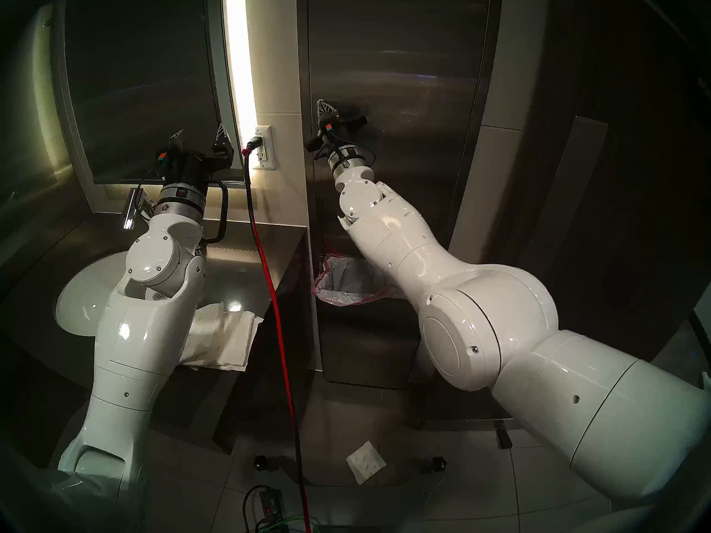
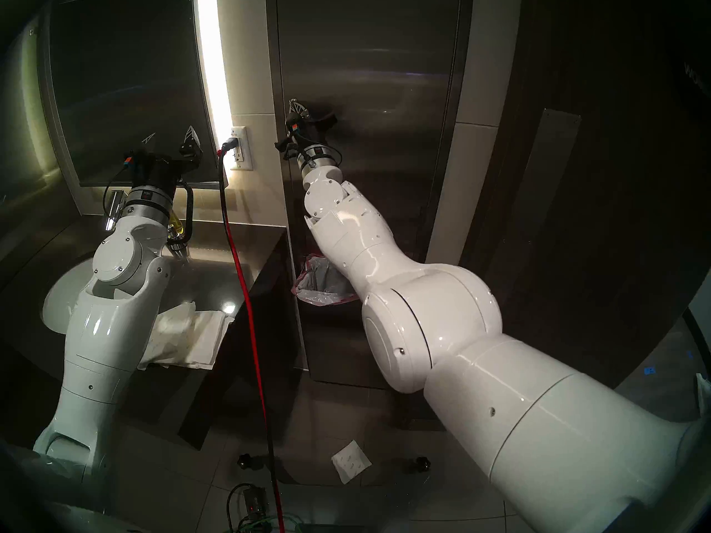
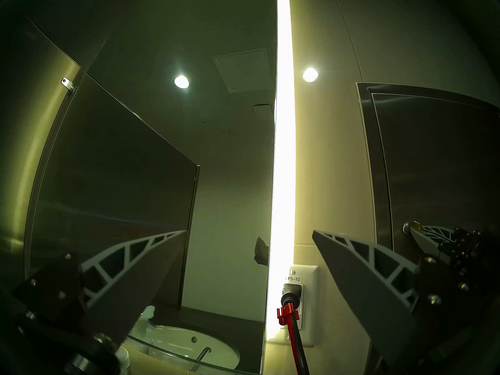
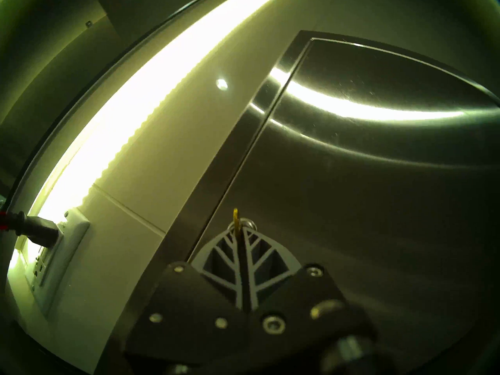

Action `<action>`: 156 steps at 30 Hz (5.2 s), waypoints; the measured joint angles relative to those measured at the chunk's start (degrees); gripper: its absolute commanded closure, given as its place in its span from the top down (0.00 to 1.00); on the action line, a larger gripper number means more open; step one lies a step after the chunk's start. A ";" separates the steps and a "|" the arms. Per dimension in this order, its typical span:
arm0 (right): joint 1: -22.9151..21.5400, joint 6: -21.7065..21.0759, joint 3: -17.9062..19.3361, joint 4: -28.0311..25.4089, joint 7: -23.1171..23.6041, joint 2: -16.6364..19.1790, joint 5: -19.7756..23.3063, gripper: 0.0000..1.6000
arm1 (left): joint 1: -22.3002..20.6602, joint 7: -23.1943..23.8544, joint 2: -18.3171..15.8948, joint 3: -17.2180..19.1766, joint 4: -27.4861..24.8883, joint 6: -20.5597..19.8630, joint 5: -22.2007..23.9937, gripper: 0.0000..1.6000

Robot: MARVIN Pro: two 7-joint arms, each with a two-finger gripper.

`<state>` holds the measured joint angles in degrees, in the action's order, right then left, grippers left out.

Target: Twist key and open towel dispenser

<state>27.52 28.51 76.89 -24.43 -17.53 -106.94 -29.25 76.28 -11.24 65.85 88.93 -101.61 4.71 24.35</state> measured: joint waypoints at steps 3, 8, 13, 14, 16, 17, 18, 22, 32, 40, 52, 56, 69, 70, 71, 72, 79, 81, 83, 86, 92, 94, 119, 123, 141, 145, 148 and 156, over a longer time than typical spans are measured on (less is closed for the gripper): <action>1.19 0.77 0.77 -1.17 -2.20 0.37 0.47 0.00 | 0.00 0.00 0.00 0.02 0.00 0.00 0.00 1.00; 2.31 1.86 0.83 -2.26 -2.88 1.14 0.59 0.84 | 0.00 0.00 0.00 0.01 0.00 0.00 0.00 1.00; 1.87 2.11 -0.23 -1.61 -1.38 1.74 -0.18 1.00 | 0.00 0.00 0.00 0.00 0.00 0.00 0.00 1.00; 1.66 2.10 -0.57 -1.51 -0.78 1.83 -0.46 1.00 | 0.00 0.00 0.00 -0.01 0.00 0.00 0.00 1.00; 1.33 1.99 -0.98 -1.44 0.14 1.99 -0.76 1.00 | 0.00 0.00 0.00 -0.01 0.00 0.00 0.00 1.00; 1.13 1.88 -1.17 -1.38 0.63 2.08 -0.90 1.00 | 0.00 0.00 0.00 -0.01 0.00 0.00 0.00 1.00; 1.01 1.81 -1.26 -1.33 0.87 2.12 -0.98 1.00 | 0.00 0.00 0.00 -0.01 0.00 0.00 0.00 1.00; 0.02 1.37 -1.79 -0.64 2.02 2.29 -1.42 1.00 | 0.00 0.00 0.00 -0.01 0.00 0.00 0.00 1.00; -2.98 1.19 -2.27 1.55 3.92 2.34 -1.88 0.38 | 0.00 0.00 0.00 0.00 0.00 0.00 0.00 1.00; -4.59 2.76 -2.44 4.29 4.74 2.14 -2.22 0.00 | 0.00 0.00 0.00 0.01 0.00 0.00 0.00 1.00; -6.47 4.78 -1.47 7.92 4.48 1.62 -1.73 0.00 | 0.00 0.00 0.00 0.01 0.00 0.00 0.00 1.00; -7.44 4.67 -0.86 9.21 4.36 0.89 -1.07 0.00 | 0.00 0.00 0.00 -0.01 0.00 0.00 0.00 1.00; -9.36 4.41 -0.09 11.74 3.24 -0.31 -0.23 0.00 | 0.00 0.00 0.00 -0.01 0.00 0.00 0.00 1.00; -9.35 4.53 0.10 11.83 3.07 -0.40 -0.04 0.00 | 0.00 0.00 0.00 -0.01 0.00 0.00 0.00 1.00; -9.33 4.58 0.41 11.88 2.92 -0.54 0.29 0.00 | 0.00 0.00 0.00 -0.01 0.00 0.00 0.00 1.00; -9.28 4.62 0.73 11.89 2.83 -0.69 0.57 0.00 | 0.00 0.00 0.00 -0.01 0.00 0.00 0.00 1.00; -8.33 5.47 4.13 11.60 2.04 -2.42 3.58 0.00 | 0.00 0.00 0.00 0.00 0.00 0.00 0.00 1.00; -7.88 6.02 5.33 11.36 1.64 -3.13 4.70 0.00 | 0.00 0.00 0.00 0.00 0.00 0.00 0.00 1.00; -7.53 6.52 6.35 11.21 1.40 -3.71 5.72 0.00 | 0.00 0.00 0.00 0.00 0.00 0.00 0.00 1.00; -6.92 7.37 8.08 10.84 1.08 -4.77 7.33 0.00 | 0.00 0.00 0.00 0.00 0.00 0.00 0.00 1.00; -5.40 9.19 9.39 9.59 0.48 -6.01 8.52 0.00 | 0.00 0.00 0.00 0.01 0.00 0.00 0.00 1.00; -4.69 9.75 9.55 8.90 0.15 -6.34 8.58 0.00 | 0.00 0.00 0.00 0.01 0.00 0.00 0.00 1.00; 5.97 19.04 6.72 -7.85 -3.94 -6.85 5.39 0.00 | 0.02 0.00 0.00 0.00 0.00 0.00 0.00 1.00; 8.61 20.30 5.53 -11.41 -3.99 -6.71 4.54 0.00 | 0.03 0.00 0.00 0.00 0.00 0.01 0.00 1.00; 21.51 25.83 1.65 -23.74 -3.96 -2.89 -0.43 0.81 | 0.16 0.00 0.00 0.02 0.00 0.00 0.00 1.00; 24.95 26.21 1.38 -27.16 -4.24 -1.46 -1.24 0.81 | 0.18 0.00 0.00 0.02 0.00 0.01 0.00 1.00; 27.24 26.35 1.07 -29.64 -4.41 -0.63 -1.87 0.81 | 0.19 0.00 0.00 0.02 0.00 0.01 0.00 1.00; 32.36 26.51 -0.26 -35.96 -4.83 1.45 -3.33 0.81 | 0.20 0.00 0.00 0.02 0.00 0.01 0.00 1.00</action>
<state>59.88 55.02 76.63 -60.39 -22.36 -105.48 -32.59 76.48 -11.24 65.85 88.95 -101.62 4.72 24.35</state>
